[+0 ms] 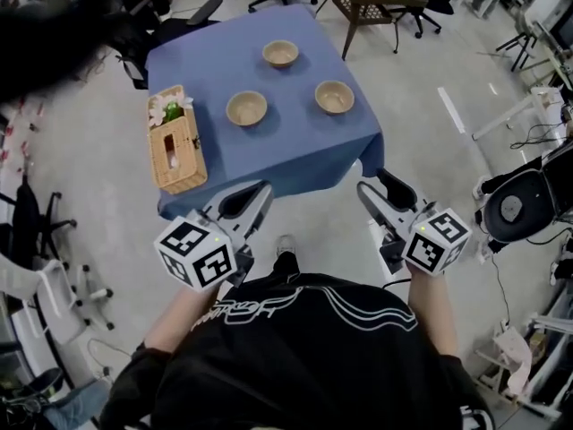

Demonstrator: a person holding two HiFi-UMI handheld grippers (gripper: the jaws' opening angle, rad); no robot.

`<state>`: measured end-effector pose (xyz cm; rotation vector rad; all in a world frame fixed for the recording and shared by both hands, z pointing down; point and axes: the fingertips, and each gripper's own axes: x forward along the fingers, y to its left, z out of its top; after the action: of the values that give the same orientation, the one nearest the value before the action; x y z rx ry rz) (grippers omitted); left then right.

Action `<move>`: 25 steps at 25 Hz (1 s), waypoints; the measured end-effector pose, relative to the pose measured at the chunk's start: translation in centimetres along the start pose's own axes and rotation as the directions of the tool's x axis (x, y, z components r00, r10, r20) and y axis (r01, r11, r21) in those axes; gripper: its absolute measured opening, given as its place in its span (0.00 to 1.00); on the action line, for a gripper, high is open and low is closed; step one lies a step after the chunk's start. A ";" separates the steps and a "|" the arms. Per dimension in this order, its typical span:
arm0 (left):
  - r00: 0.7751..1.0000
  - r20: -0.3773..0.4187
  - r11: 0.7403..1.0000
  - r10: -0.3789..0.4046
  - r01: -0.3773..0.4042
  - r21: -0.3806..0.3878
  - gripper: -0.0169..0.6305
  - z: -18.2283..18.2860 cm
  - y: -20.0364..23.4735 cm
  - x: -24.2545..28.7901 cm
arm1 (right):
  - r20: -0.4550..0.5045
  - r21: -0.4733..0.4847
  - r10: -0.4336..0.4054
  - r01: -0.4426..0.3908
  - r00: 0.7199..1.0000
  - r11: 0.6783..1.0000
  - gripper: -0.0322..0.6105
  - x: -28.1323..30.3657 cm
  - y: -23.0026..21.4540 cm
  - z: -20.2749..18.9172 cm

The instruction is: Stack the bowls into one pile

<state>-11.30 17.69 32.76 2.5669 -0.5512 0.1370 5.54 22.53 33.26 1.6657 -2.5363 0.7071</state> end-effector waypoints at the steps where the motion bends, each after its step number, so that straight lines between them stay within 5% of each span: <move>1: 1.000 -0.008 1.000 0.001 -0.001 -0.001 0.07 0.5 1.1 0.9 | -0.004 0.008 -0.004 0.004 1.000 1.000 0.41 1.1 -0.8 0.4; 13: 0.997 -0.073 1.000 -0.009 0.010 0.018 0.07 4.5 11.9 10.6 | -0.030 0.073 -0.079 0.081 0.996 0.994 0.41 11.4 -10.5 3.1; 25: 0.994 -0.107 0.999 0.015 -0.011 0.033 0.07 5.2 15.8 15.9 | -0.075 0.101 -0.143 0.150 0.987 0.983 0.41 14.5 -16.8 2.9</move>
<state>-3.31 -3.04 38.64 2.5697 -0.5289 0.2893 14.65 3.46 40.48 1.8047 -2.3396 0.8837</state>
